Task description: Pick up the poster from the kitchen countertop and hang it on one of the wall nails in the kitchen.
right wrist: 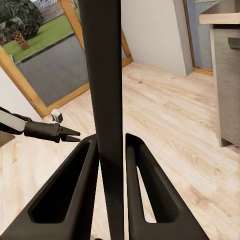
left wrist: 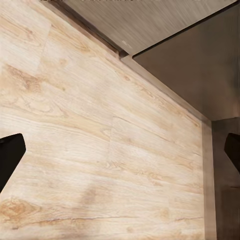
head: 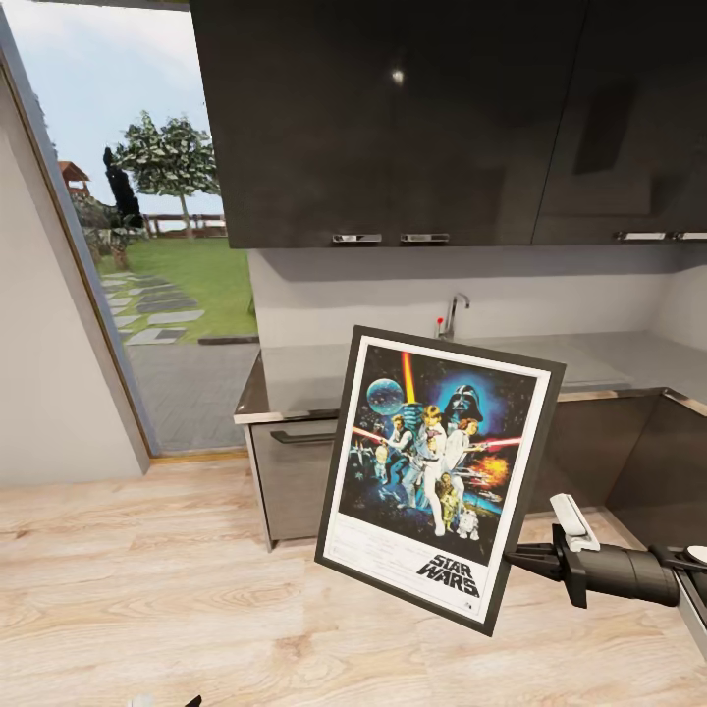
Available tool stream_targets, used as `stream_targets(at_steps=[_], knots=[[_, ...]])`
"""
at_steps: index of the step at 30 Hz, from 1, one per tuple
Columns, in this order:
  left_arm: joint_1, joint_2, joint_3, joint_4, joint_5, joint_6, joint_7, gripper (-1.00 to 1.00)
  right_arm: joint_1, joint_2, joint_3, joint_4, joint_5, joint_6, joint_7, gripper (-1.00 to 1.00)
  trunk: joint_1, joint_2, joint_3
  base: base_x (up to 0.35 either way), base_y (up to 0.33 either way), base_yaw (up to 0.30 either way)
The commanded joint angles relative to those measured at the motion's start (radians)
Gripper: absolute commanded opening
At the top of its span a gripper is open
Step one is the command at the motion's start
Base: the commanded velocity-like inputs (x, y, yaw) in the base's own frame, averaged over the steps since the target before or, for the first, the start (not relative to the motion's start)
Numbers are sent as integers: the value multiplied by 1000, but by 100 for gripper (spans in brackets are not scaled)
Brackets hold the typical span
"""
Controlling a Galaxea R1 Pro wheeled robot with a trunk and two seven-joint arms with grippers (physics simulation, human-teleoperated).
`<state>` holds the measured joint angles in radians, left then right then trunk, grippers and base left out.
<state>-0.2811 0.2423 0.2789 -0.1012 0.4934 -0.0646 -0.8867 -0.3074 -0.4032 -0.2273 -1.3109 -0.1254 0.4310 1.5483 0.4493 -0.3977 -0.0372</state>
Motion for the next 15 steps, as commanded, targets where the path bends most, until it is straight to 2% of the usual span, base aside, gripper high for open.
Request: stream_targets(at_steps=[1, 9, 13, 15], knots=[[-1, 0, 5, 1, -6, -7, -3, 100, -1, 0, 0, 0, -2, 14, 6, -100, 1, -2, -2, 0, 0, 0], [-1, 0, 7, 1, -6, -6, -4, 100, -1, 0, -1, 0, -2, 13, 6, -100, 1, -2, -2, 0, 8, 0], [-1, 0, 7, 1, -6, -6, -4, 100, -1, 0, -1, -1, -2, 14, 6, -100, 1, -2, -2, 0, 175, 23], [-1, 0, 7, 1, -6, -6, -4, 100, -1, 0, -1, -1, -2, 13, 6, -100, 1, -2, -2, 0, 243, 168]])
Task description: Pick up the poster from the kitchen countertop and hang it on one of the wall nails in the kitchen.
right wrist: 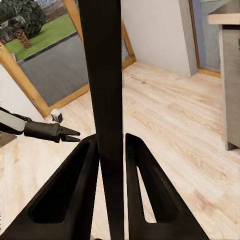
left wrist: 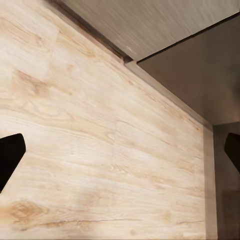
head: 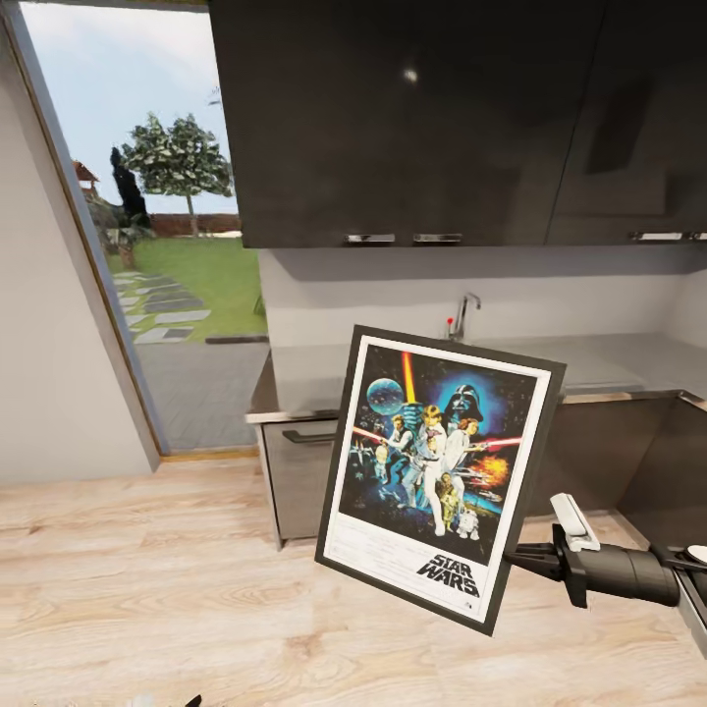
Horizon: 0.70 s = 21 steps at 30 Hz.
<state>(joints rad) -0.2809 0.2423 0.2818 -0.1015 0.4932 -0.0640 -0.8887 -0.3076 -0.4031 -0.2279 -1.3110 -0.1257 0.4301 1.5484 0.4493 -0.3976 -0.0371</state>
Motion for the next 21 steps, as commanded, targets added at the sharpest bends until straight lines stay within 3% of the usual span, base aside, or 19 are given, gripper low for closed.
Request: stream_targets(at_steps=[1, 10, 21], knots=[[-1, 0, 4, 2, -5, -7, -3, 100, -1, 0, 0, 0, -2, 14, 6, -100, 1, -2, -2, 0, 202, 211], [-1, 0, 5, 2, -5, -7, -3, 100, -1, 0, 0, -1, -2, 14, 6, -100, 1, -2, -2, 6, 71, 259], [-1, 0, 4, 2, -5, -7, -3, 100, -1, 0, 1, -2, -2, 13, 6, -100, 1, -2, -2, 191, 164, 282]])
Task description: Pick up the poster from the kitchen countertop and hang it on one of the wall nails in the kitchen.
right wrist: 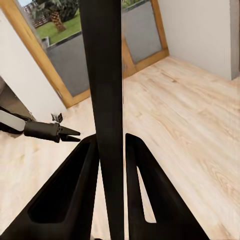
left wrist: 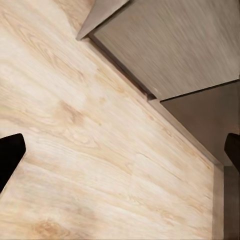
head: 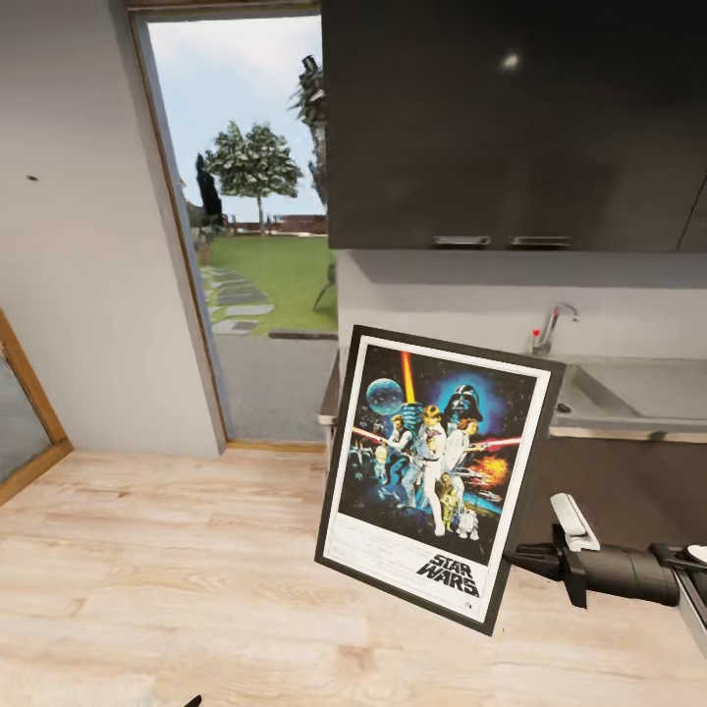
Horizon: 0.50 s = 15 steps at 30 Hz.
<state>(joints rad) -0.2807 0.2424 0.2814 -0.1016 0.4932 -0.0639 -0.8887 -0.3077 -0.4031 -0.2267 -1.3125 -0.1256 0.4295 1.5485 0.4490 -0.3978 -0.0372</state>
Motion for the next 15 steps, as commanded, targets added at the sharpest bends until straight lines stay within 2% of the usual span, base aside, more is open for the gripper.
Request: stream_targets(at_steps=[1, 7, 15], knots=[[-2, 0, 4, 2, -5, -7, -3, 100, -1, 0, 0, -1, -2, 14, 5, -100, 1, -2, -2, 235, 202, 283], [-2, 0, 3, 2, -5, -6, -3, 100, -1, 0, 0, -1, -2, 14, 5, -100, 1, -2, -2, 237, 207, 274], [-2, 0, 2, 2, -5, -5, -3, 100, -1, 0, 0, -1, -2, 14, 5, -100, 1, -2, -2, 240, 211, 60]])
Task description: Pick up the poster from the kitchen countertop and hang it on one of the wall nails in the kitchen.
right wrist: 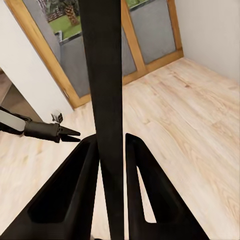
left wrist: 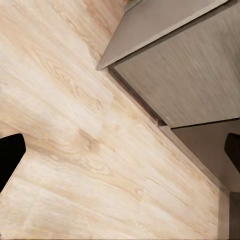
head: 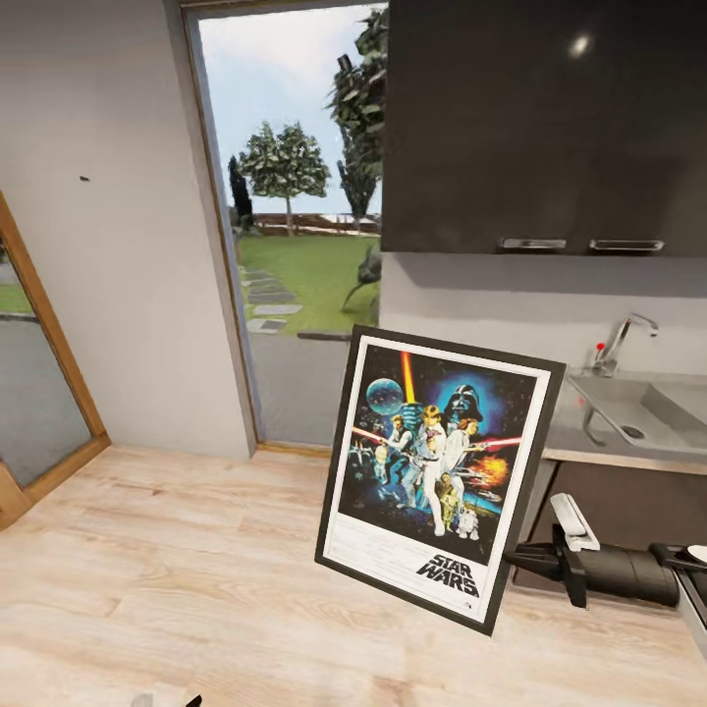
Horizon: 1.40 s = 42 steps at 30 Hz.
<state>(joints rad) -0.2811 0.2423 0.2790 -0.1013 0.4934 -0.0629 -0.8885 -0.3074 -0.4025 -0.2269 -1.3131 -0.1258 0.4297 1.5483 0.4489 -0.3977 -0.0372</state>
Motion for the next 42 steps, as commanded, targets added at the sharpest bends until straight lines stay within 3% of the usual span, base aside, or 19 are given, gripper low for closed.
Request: stream_targets(at_steps=[1, 10, 19, 28, 42], knots=[[-1, 0, 4, 2, -6, -6, -3, 100, -1, 0, 0, 0, -2, 14, 6, -100, 1, -2, -2, 242, 217, 13], [-1, 0, 4, 2, -6, -5, -3, 100, -1, 0, 0, 0, -2, 14, 6, -100, 1, -2, -2, 239, 255, 83], [-1, 0, 6, 2, -6, -6, -3, 100, -1, 1, 0, -1, -2, 14, 5, -100, 1, -2, -2, 168, 284, 275], [-1, 0, 8, 2, -6, -6, -3, 100, -1, 1, 0, -2, -2, 14, 4, -100, 1, -2, -2, 53, 66, 288], [-1, 0, 7, 2, -6, -6, -3, 100, -1, 2, 0, -4, -2, 14, 4, -100, 1, -2, -2, 220, 195, 280]])
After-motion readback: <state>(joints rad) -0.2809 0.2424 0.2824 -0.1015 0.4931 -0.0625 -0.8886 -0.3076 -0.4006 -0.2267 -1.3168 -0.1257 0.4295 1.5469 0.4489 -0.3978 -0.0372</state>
